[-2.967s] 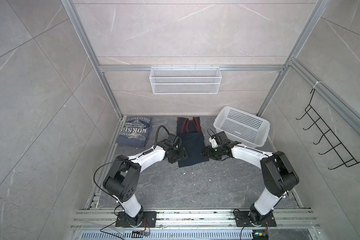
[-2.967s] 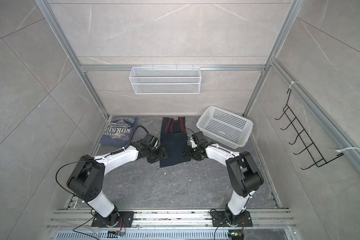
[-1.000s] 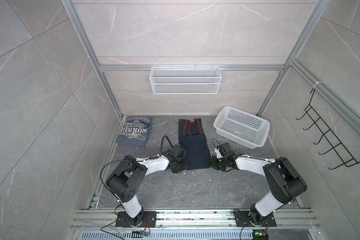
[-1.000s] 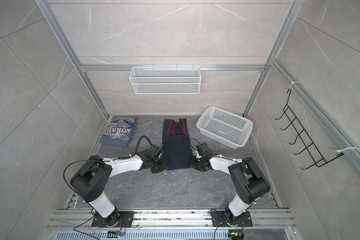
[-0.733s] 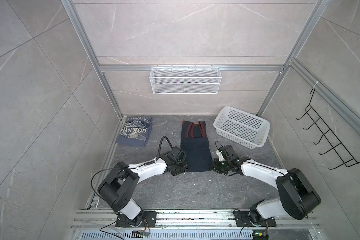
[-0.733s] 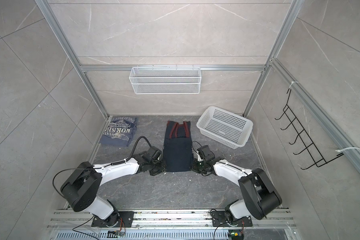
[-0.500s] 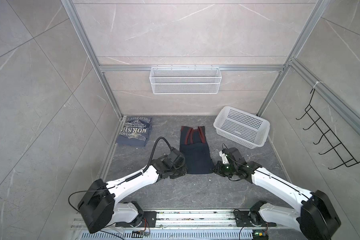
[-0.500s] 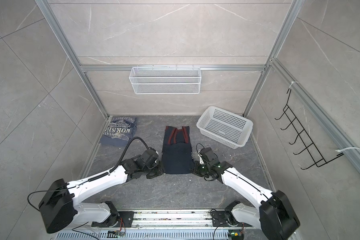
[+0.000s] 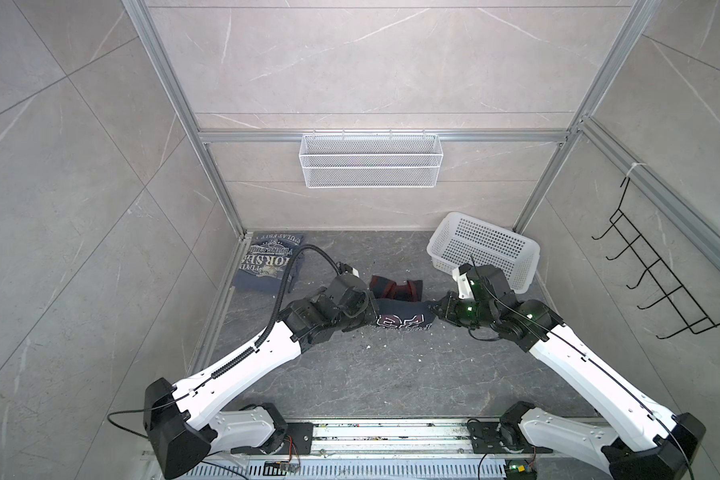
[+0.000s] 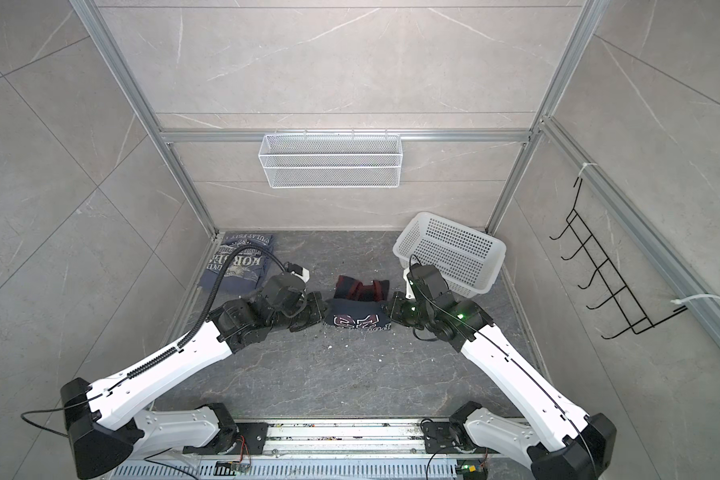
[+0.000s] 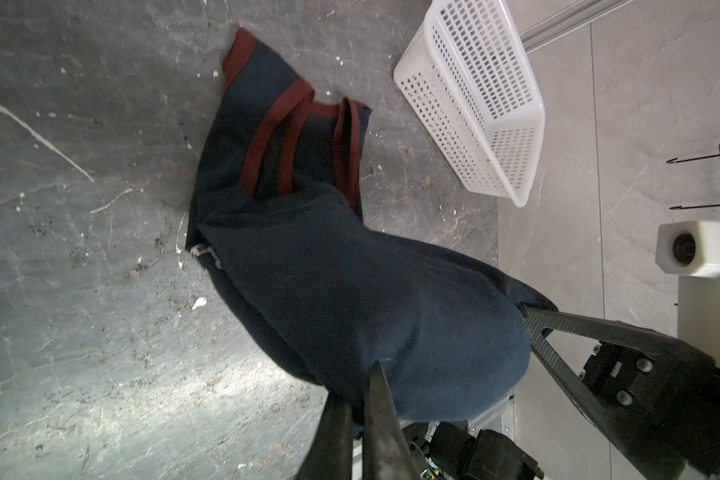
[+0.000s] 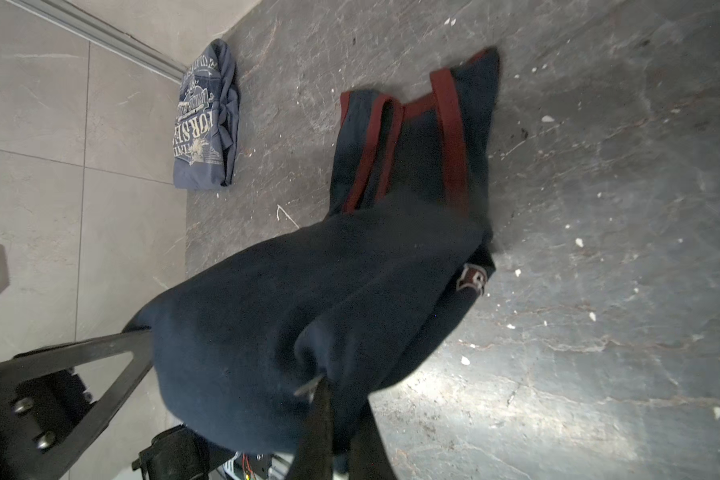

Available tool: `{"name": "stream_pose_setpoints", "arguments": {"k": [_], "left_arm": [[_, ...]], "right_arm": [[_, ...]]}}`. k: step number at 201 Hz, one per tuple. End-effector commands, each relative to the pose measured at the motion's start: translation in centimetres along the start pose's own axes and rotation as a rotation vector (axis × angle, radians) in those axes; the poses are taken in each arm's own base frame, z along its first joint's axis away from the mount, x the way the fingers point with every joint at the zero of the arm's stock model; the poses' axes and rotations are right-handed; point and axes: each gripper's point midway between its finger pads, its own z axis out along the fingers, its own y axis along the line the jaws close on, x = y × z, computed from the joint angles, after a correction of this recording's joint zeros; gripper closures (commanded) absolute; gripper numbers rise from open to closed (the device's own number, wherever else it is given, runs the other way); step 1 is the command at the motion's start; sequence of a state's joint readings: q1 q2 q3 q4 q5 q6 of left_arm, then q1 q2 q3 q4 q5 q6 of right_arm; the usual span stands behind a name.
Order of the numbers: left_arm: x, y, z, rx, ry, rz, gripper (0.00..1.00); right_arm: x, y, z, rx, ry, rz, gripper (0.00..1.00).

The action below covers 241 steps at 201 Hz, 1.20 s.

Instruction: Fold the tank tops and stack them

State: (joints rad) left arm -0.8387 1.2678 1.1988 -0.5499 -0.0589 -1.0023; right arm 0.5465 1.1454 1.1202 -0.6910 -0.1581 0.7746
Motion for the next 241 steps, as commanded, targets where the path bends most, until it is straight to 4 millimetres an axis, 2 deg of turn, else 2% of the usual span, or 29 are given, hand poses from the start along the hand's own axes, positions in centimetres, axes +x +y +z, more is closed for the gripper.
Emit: {"name": "stream_pose_setpoints", "arguments": {"k": [1,16,38,95,151,168,185,195,210,241], "left_arm": [[-2.6,0.2,1.9,-0.035,-0.029,0.016,1.0],[-3.8,-0.2,3.3,-0.04,-0.024,0.019,1.0],[-5.4,0.2,5.5,-0.085,-0.014,0.014,1.0],[-10.1,3.5,10.3,-0.169,-0.035,-0.07,0.99],[-12.6,4.4,17.7,-0.1,0.03,-0.069,0.91],[-13.1,5.1,19.2,-0.11,0.035,-0.076,0.83],[-13.7,5.8,20.2,-0.132,0.04,-0.089,0.65],[-13.9,6.3,20.2,-0.153,0.042,-0.099,0.58],[-14.4,7.2,19.2,-0.206,0.01,-0.105,0.43],[-15.4,7.4,15.6,-0.258,-0.063,-0.036,0.27]], "right_arm": [[-2.1,-0.5,1.2,0.072,-0.024,-0.036,1.0],[-3.3,-0.6,2.4,0.083,-0.019,-0.028,1.0],[-4.9,-0.8,4.5,0.087,-0.009,-0.022,1.0],[-8.6,-2.7,10.2,0.105,0.014,0.01,1.0],[-11.0,-5.8,16.0,0.145,0.033,0.04,1.0],[-11.7,-6.4,17.2,0.149,0.023,0.044,0.85],[-12.3,-7.2,18.3,0.171,0.029,0.044,0.62],[-12.8,-7.2,18.7,0.17,0.03,0.027,0.53],[-13.4,-7.1,18.6,0.184,0.04,-0.004,0.45],[-13.1,-7.6,16.3,0.234,0.019,-0.05,0.34]]}}
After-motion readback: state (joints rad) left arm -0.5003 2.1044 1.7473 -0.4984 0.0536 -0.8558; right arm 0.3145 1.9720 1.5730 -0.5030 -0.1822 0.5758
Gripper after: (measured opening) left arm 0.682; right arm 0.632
